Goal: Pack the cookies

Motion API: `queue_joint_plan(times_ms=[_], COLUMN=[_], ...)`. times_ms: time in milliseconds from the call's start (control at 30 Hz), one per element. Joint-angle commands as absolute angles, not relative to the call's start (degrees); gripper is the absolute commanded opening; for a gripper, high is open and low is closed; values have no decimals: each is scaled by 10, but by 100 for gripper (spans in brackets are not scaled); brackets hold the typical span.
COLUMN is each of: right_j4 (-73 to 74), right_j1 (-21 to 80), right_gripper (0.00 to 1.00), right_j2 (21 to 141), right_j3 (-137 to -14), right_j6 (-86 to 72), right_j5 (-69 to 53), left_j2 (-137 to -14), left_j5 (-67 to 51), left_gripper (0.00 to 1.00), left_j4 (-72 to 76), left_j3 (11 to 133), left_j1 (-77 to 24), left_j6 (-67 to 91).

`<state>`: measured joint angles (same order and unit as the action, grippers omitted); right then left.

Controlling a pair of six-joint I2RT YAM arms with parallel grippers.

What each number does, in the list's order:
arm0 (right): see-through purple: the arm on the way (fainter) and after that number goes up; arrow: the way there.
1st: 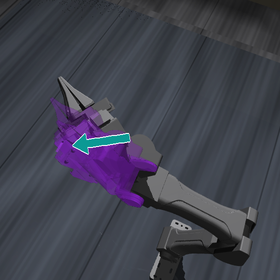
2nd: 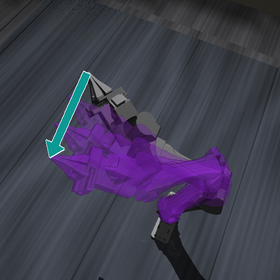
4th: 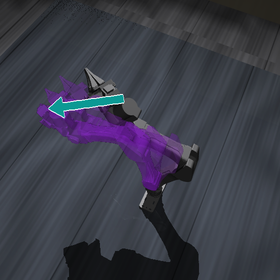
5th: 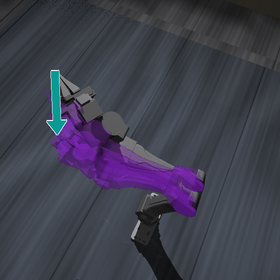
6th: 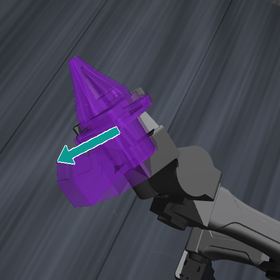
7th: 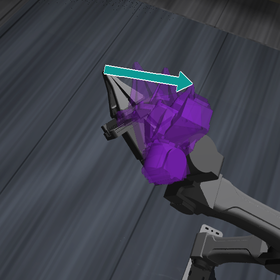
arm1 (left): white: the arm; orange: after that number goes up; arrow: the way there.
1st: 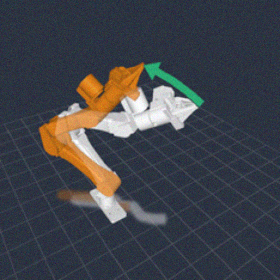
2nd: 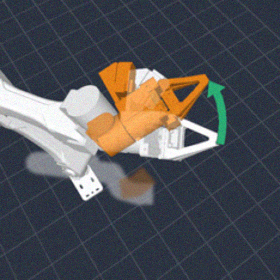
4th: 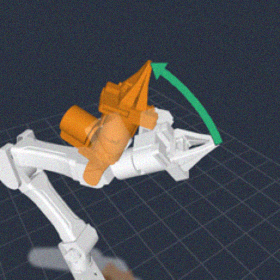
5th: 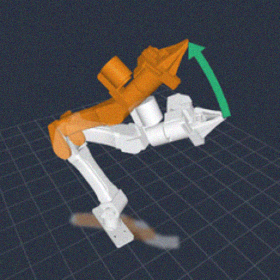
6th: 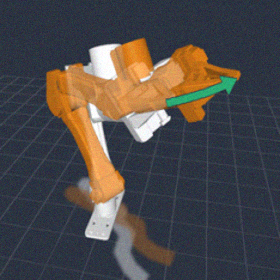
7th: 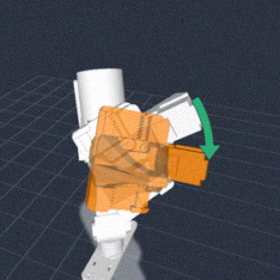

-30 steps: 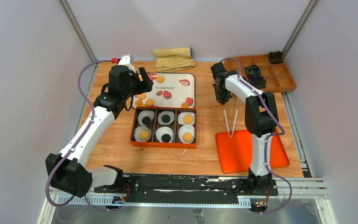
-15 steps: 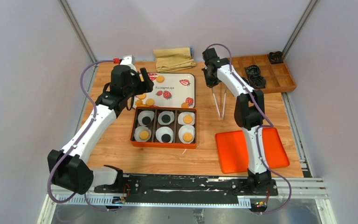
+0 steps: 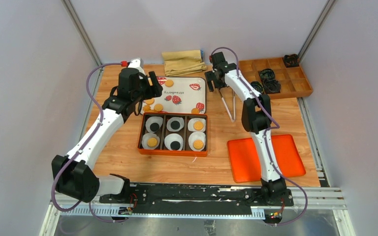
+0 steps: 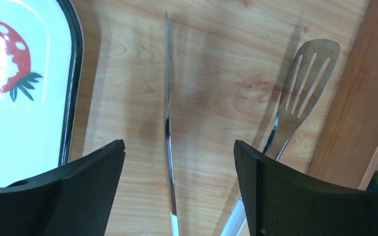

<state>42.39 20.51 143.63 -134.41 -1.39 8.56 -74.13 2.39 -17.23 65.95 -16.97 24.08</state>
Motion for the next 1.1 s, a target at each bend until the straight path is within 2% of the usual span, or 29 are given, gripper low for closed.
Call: queue_joint_plan(times_ms=[0, 200, 400, 600, 800, 1067], right_j4=[367, 329, 318, 388, 479, 463], right_j1=[203, 211, 257, 349, 436, 500], right_gripper=[88, 89, 88, 83, 77, 74], right_j2=[1403, 1290, 1091, 920, 835, 777], right_j3=[-1313, -1222, -1022, -811, -649, -501], right_j6=[-8, -20, -21, -103, -233, -344], right_j5=[82, 95, 171, 206, 212, 191], left_j2=[-740, -729, -716, -718, -707, -680], left_j5=[25, 18, 12, 14, 14, 15], left_gripper=[75, 76, 77, 77, 77, 77], left_j4=[-173, -169, -155, -156, -157, -163], left_j3=[675, 671, 663, 666, 660, 653], left_j1=[-173, -173, -178, -199, -215, -229], left_j6=[231, 230, 229, 226, 234, 241])
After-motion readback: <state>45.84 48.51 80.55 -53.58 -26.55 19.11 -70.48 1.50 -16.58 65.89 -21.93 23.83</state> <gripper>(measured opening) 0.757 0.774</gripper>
